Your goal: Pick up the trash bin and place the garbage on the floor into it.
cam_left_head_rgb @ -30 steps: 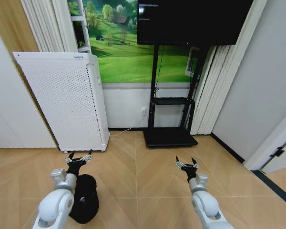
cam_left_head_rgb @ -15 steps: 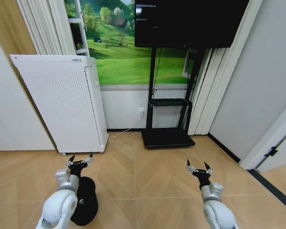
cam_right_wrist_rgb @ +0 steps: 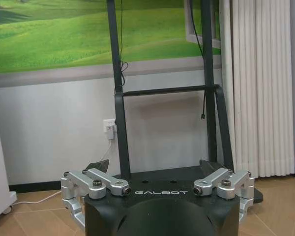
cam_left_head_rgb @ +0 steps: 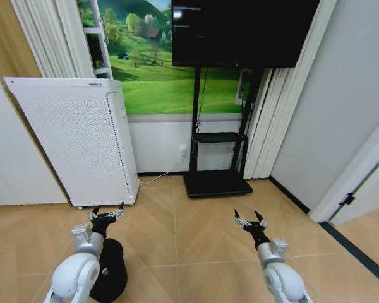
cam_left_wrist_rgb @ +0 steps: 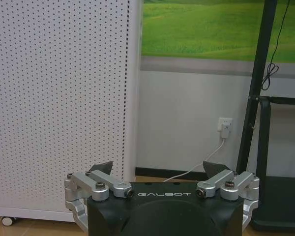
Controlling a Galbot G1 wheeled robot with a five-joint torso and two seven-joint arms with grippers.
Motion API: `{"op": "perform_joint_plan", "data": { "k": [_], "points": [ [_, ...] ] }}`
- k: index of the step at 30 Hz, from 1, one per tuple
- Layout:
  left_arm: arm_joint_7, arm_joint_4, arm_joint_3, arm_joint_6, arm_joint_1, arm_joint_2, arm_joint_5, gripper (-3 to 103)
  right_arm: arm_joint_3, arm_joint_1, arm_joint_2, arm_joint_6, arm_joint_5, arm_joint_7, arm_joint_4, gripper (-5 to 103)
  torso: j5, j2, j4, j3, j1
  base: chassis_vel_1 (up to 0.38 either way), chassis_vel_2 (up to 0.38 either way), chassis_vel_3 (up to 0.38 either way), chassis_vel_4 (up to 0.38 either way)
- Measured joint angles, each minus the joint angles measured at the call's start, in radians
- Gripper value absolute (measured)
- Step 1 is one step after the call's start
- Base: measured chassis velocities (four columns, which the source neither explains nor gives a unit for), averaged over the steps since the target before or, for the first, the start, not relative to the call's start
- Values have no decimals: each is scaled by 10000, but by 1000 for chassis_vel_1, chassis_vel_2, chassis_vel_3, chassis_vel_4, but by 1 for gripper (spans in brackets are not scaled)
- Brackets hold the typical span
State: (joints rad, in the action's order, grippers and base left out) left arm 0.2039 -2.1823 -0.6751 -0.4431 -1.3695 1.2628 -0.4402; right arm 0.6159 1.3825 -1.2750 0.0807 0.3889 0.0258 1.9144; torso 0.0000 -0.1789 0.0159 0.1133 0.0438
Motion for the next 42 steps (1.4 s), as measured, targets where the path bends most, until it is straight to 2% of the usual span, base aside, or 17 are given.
{"op": "perform_joint_plan", "data": {
  "k": [18,26,30,42],
  "points": [
    [174,-193,-88,-8,-204,113,277,100,-277,-299,100,13,47,33,-98,100,0,-693,-1,522,171,-19,-18,-17,-13],
    [230,-252,-132,-23,-224,126,175,100,-225,-256,99,-4,-24,13,-91,100,0,-1031,4,772,259,-60,-50,-54,-62],
    [232,-288,-117,-23,-227,139,110,100,-224,-212,83,-20,-87,14,-79,100,1,-1149,-4,851,297,0,0,0,0],
    [236,-343,-146,-22,-241,146,20,100,-359,-329,130,-24,-140,18,-93,100,0,-1618,-1,1168,448,0,0,0,0]
  ]
}}
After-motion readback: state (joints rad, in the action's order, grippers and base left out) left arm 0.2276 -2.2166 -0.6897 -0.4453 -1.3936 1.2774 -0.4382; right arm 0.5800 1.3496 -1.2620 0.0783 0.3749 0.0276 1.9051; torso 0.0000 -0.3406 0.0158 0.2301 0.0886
